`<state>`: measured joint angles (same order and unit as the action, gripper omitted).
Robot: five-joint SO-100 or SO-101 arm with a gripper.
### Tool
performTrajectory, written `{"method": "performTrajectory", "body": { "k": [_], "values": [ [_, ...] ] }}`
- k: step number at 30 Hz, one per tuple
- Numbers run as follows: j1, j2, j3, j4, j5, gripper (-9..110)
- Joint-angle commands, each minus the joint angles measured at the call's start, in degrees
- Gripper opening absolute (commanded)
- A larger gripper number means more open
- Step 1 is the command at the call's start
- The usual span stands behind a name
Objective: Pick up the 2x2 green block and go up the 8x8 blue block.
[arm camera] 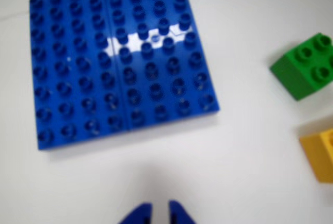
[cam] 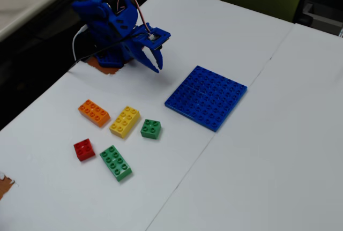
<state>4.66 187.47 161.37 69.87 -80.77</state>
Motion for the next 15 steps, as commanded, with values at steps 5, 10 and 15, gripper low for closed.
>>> {"method": "performTrajectory", "body": {
  "k": [5, 10, 15],
  "values": [
    [2.5, -20.0, -27.5, 5.2, 13.2, 13],
    [9.9, -29.7, -33.4, 3.1, 9.8, 22],
    [15.8, -35.7, -34.1, 1.1, -0.2, 24]
  ]
}}
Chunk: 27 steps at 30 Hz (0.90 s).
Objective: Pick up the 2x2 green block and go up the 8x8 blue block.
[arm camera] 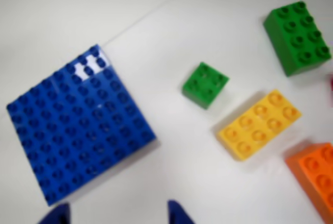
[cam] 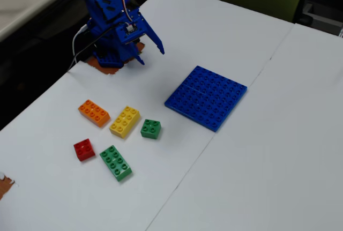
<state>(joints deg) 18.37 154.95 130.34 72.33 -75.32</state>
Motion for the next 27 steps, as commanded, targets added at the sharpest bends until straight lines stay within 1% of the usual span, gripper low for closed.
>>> {"method": "performTrajectory", "body": {
  "k": [1, 3, 5, 8, 11, 15, 20, 27],
  "values": [
    [3.4, -5.3, -3.4, -1.1, -9.2, 24],
    [6.5, -10.4, -5.1, -0.9, -17.0, 24],
    [9.3, -16.3, -8.6, -0.9, -22.0, 24],
    [12.5, -24.7, -14.8, -1.4, -24.1, 24],
    [14.7, -33.4, -21.3, -2.8, -19.8, 24],
    [16.3, -45.5, -32.8, 0.4, -11.9, 24],
    [17.9, -51.6, -33.6, -3.7, -6.2, 24],
    [17.1, -60.7, -33.6, -13.8, 7.9, 24]
  ]
}}
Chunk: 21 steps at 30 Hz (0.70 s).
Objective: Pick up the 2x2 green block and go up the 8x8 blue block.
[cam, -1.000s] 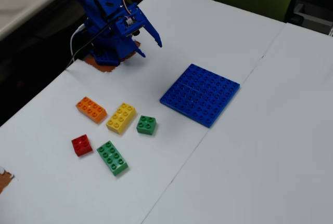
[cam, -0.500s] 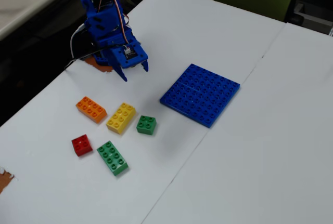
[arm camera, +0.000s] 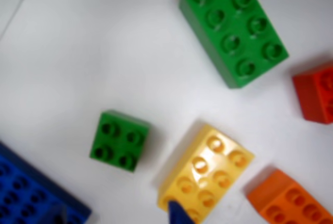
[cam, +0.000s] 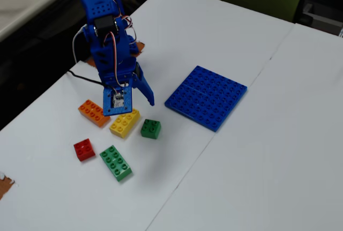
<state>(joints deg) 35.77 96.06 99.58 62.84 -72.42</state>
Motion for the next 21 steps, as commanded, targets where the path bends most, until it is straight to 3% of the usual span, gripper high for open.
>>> {"method": "performTrajectory", "body": {
  "k": [1, 9, 21],
  "values": [
    [-0.4, -3.3, -2.8, -6.1, 6.3, 24],
    [-1.8, -10.0, -2.8, -14.5, 11.4, 24],
    [-1.8, -12.7, -2.8, -11.5, 5.7, 23]
  ]
}}
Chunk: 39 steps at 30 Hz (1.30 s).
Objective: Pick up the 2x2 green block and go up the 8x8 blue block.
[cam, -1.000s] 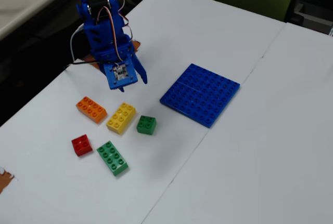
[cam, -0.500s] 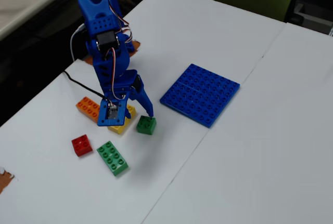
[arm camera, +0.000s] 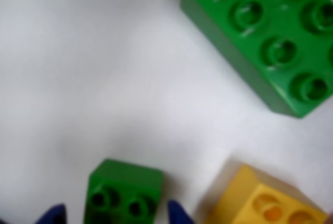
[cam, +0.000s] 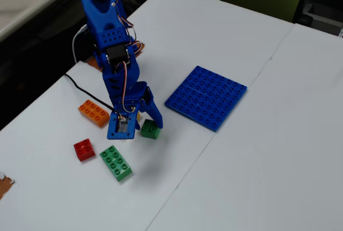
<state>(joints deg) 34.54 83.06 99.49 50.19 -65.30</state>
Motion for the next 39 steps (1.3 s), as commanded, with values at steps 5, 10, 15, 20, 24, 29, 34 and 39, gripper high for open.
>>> {"method": "performTrajectory", "body": {
  "k": [5, 10, 15, 20, 24, 29, 34, 39],
  "values": [
    [-0.4, -0.3, -2.7, 1.8, -3.2, 20],
    [-0.4, -1.1, -2.7, 1.1, -3.3, 19],
    [-0.5, -1.3, -2.7, 0.8, -3.3, 18],
    [-0.8, -1.3, -2.7, 0.4, -3.3, 14],
    [-1.1, -0.8, -2.7, 0.4, -3.7, 10],
    [-0.7, 3.1, -2.7, 4.5, -8.1, 6],
    [0.4, 9.9, -2.7, 14.0, -18.7, 6],
    [0.2, 15.1, -2.2, 19.4, -21.4, 14]
  ]
}}
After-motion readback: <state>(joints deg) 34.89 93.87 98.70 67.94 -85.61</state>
